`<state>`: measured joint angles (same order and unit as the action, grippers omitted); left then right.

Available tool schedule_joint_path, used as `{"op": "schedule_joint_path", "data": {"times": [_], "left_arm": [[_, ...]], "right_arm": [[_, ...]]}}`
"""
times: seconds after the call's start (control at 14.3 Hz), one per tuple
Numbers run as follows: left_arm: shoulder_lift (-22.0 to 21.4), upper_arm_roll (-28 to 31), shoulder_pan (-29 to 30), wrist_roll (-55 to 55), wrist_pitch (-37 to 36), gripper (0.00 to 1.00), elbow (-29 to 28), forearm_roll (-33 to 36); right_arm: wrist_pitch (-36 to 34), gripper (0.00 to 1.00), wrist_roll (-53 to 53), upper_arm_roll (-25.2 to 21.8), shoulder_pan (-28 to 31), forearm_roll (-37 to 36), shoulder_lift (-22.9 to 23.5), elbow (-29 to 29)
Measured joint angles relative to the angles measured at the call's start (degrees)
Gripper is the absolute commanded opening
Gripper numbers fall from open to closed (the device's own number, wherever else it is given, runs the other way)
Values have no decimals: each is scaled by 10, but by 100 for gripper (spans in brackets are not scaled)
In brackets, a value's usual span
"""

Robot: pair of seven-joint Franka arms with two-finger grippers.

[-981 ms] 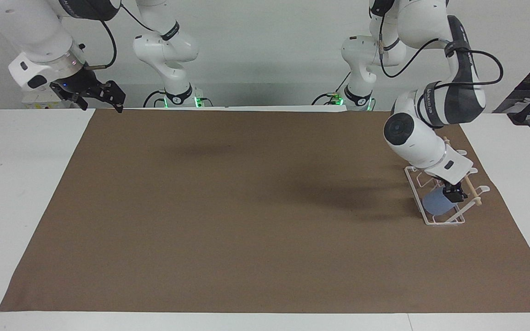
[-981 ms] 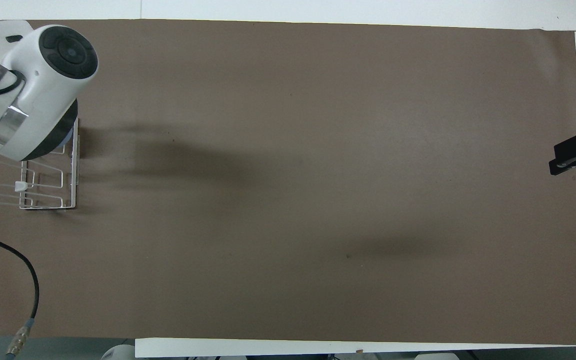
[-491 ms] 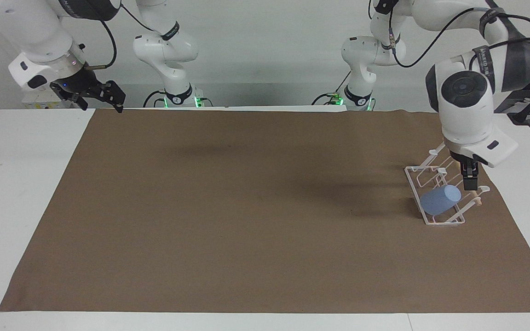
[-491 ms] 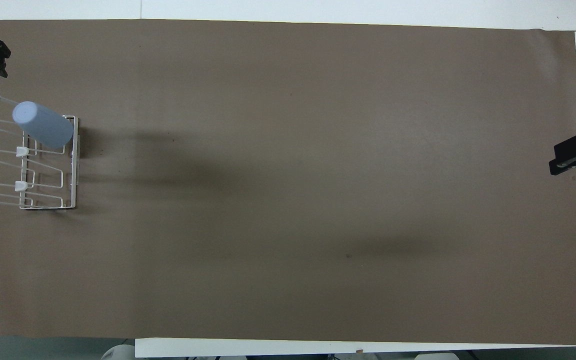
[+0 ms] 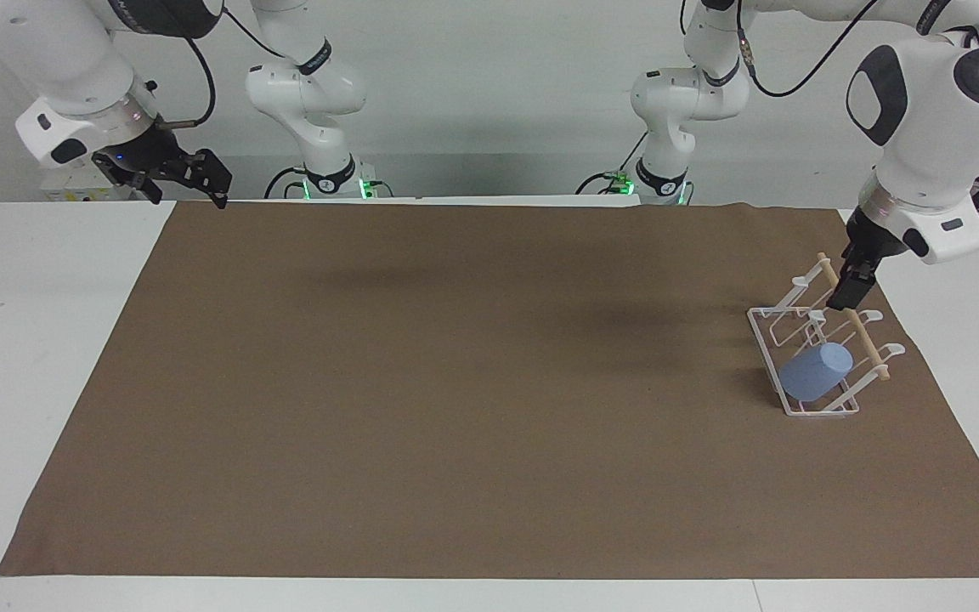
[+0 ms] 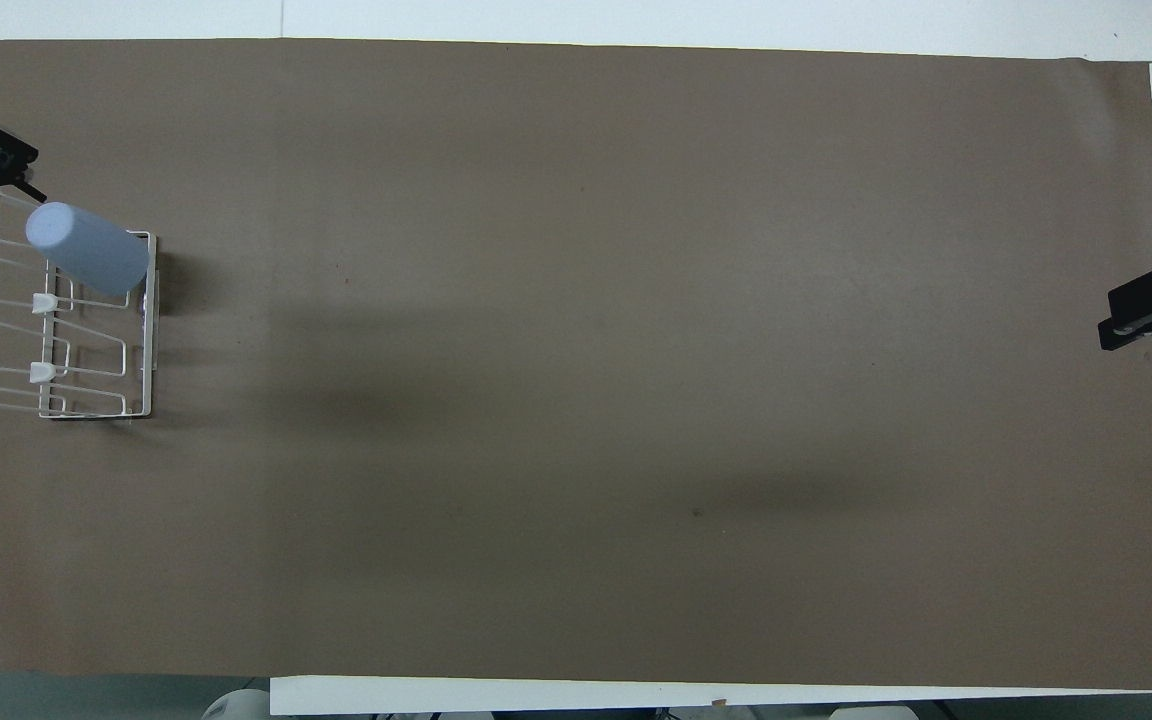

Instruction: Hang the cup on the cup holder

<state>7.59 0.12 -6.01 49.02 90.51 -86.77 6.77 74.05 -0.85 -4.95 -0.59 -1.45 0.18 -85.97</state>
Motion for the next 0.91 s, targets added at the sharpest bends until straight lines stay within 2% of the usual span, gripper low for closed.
{"op": "schedule_joint_path", "data": {"times": [0.7, 0.91], "left_arm": [[1, 2, 13, -442, -2, 100, 0, -24], [0, 6, 26, -495, -1, 100, 3, -26]], "right_arm": [[0, 99, 0, 0, 0, 0, 0, 0], [0, 99, 0, 0, 0, 0, 0, 0]]}}
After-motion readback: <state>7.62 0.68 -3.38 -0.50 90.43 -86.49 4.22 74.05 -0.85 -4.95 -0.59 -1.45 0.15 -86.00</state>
